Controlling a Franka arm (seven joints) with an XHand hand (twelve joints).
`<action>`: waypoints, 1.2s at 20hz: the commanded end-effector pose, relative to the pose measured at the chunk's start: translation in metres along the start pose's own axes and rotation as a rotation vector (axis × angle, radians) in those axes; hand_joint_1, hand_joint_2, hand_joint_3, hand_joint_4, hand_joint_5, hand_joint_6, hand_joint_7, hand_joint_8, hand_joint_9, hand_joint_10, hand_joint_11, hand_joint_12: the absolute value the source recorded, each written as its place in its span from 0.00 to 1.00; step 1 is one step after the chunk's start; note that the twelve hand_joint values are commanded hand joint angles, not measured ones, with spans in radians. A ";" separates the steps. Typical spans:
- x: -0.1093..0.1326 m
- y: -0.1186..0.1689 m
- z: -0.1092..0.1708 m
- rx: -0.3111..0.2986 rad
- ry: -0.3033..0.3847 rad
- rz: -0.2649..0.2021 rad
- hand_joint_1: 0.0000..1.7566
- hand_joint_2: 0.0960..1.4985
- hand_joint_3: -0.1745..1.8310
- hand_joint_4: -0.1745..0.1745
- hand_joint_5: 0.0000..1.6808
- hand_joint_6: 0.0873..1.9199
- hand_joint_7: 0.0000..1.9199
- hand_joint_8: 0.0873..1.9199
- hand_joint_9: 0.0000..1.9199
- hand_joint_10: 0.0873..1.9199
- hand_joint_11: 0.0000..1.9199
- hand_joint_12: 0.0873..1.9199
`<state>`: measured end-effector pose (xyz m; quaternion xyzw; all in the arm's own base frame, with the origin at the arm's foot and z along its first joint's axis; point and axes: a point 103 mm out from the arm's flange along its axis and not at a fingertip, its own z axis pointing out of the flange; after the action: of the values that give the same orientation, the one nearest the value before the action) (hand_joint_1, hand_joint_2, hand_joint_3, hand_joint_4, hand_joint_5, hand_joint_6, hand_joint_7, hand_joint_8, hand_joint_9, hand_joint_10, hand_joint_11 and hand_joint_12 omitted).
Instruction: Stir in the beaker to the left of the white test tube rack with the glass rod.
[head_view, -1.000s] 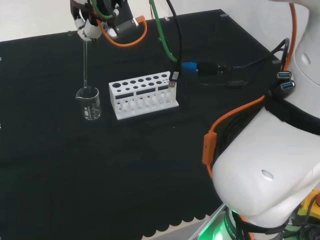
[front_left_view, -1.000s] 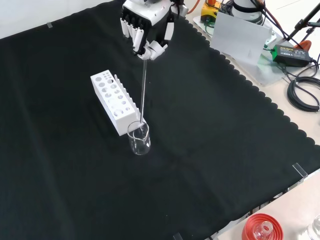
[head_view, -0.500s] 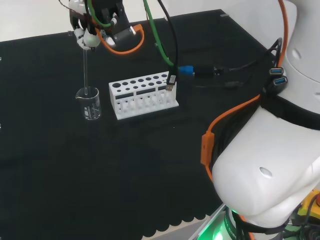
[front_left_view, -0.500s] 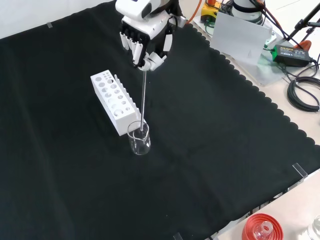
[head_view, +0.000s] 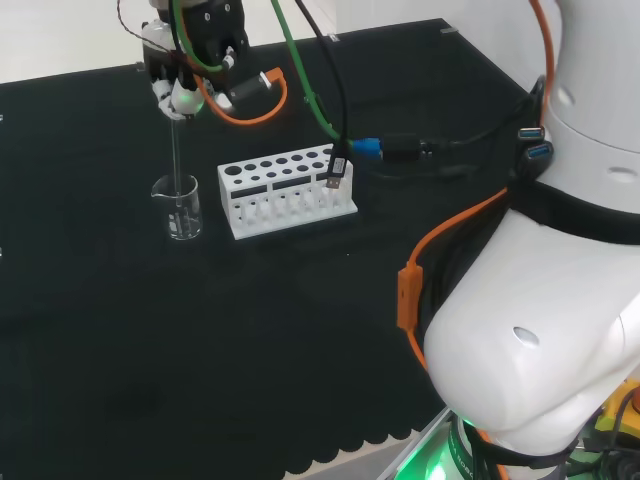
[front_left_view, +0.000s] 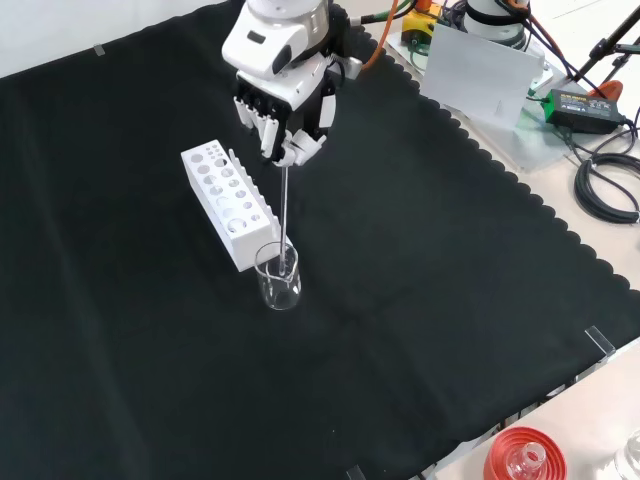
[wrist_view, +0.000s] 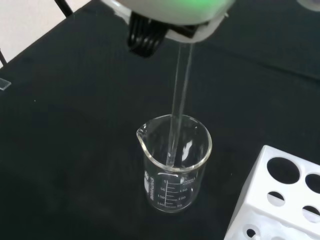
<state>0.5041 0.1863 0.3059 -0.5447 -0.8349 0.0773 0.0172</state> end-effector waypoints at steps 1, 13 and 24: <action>-0.009 0.015 0.014 0.013 0.009 -0.008 0.68 0.45 0.47 0.00 0.62 0.56 0.78 0.37 0.90 0.25 0.82 0.38; -0.020 0.050 0.014 0.029 0.017 -0.032 0.68 0.45 0.47 0.00 0.62 0.55 0.78 0.37 0.90 0.25 0.82 0.38; -0.035 0.038 0.019 0.041 0.027 -0.020 0.68 0.45 0.47 0.00 0.62 0.55 0.79 0.37 0.90 0.25 0.82 0.38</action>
<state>0.5575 0.1735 0.2832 -0.5367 -0.8382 0.0875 0.0415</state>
